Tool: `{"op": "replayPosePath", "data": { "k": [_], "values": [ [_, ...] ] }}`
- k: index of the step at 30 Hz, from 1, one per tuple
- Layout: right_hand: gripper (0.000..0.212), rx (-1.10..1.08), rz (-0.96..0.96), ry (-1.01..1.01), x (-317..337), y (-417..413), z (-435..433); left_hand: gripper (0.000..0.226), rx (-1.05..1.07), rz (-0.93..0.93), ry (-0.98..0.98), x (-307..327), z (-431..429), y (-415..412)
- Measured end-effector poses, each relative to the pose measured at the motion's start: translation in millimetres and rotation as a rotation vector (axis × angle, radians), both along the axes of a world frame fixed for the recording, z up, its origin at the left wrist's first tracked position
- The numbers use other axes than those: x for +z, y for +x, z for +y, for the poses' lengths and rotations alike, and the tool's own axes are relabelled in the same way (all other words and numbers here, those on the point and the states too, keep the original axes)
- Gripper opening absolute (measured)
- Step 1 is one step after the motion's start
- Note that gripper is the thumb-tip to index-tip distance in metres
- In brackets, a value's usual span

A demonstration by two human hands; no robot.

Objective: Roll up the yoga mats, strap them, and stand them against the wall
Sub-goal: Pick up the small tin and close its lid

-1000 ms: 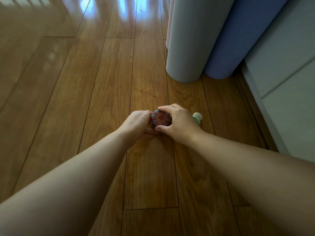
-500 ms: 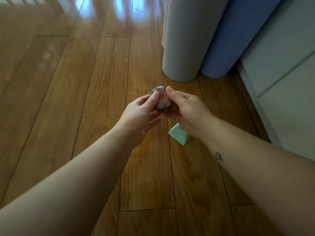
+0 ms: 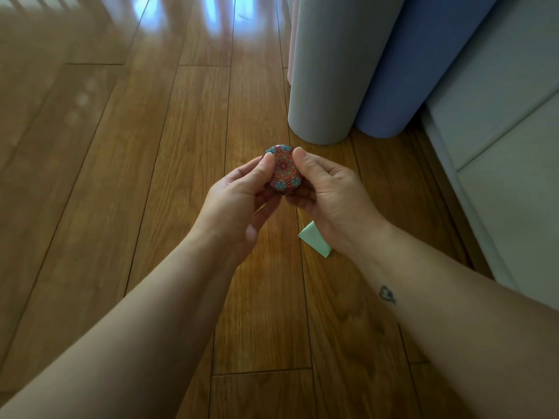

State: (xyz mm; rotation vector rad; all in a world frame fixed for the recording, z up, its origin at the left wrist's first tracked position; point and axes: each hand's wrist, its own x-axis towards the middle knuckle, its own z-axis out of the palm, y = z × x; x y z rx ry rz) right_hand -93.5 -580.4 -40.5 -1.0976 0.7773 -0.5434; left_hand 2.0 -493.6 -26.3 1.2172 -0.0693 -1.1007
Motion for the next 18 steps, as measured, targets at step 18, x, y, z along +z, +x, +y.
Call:
{"op": "replayPosePath", "data": {
  "k": [18],
  "values": [
    [0.047,0.579,1.047,-1.364,-32.9,-49.5,-19.6,0.025,0.108,0.146,0.175,-11.8,2.3,-9.5]
  ]
}}
